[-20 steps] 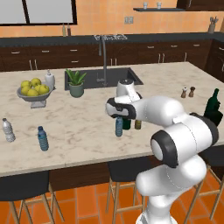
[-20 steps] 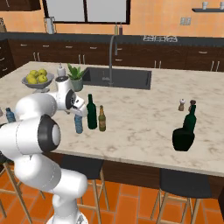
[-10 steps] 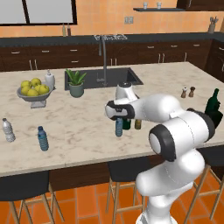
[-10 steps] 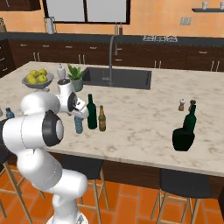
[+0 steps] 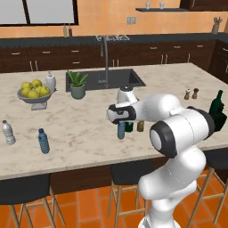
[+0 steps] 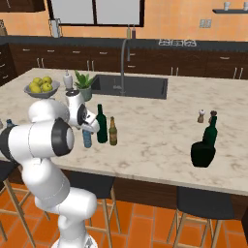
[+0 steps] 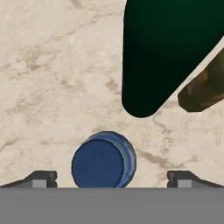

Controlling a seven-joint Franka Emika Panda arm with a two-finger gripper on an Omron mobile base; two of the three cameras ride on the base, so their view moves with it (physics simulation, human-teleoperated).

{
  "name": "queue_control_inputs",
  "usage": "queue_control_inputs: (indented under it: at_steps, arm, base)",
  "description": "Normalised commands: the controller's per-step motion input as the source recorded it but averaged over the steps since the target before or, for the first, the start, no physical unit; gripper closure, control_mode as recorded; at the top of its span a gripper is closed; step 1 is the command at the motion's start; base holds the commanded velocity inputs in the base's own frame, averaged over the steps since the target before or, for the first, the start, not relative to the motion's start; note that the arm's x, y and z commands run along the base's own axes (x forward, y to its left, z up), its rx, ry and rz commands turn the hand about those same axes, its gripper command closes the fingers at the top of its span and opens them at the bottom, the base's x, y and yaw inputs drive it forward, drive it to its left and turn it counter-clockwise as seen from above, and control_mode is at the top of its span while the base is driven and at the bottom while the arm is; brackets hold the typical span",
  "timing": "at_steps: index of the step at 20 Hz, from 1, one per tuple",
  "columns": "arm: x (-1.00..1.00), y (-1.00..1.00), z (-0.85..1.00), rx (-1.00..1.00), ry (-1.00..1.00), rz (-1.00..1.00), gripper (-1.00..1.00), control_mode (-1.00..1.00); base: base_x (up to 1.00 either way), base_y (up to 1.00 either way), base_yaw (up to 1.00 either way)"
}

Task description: Move the plastic bottles in the middle to the plastics group, and the glass bottles in the middle to the glass group.

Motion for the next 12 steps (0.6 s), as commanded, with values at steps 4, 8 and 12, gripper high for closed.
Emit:
queue_control_inputs:
  at_steps: [4, 8, 12]
  arm:
    - [0.04, 0.0, -0.04, 0.0, 0.0, 0.0, -1.0, -1.0]
    - [0.06, 0.0, -0.17, 0.0, 0.0, 0.0, -1.0, -1.0]
    - [0.0, 0.0, -0.09, 0.0, -0.05, 0.0, -1.0, -1.0]
  base:
    - [0.0, 0.0, 0.0]
    - [0.0, 0.0, 0.0]
    - [0.0, 0.0, 0.0]
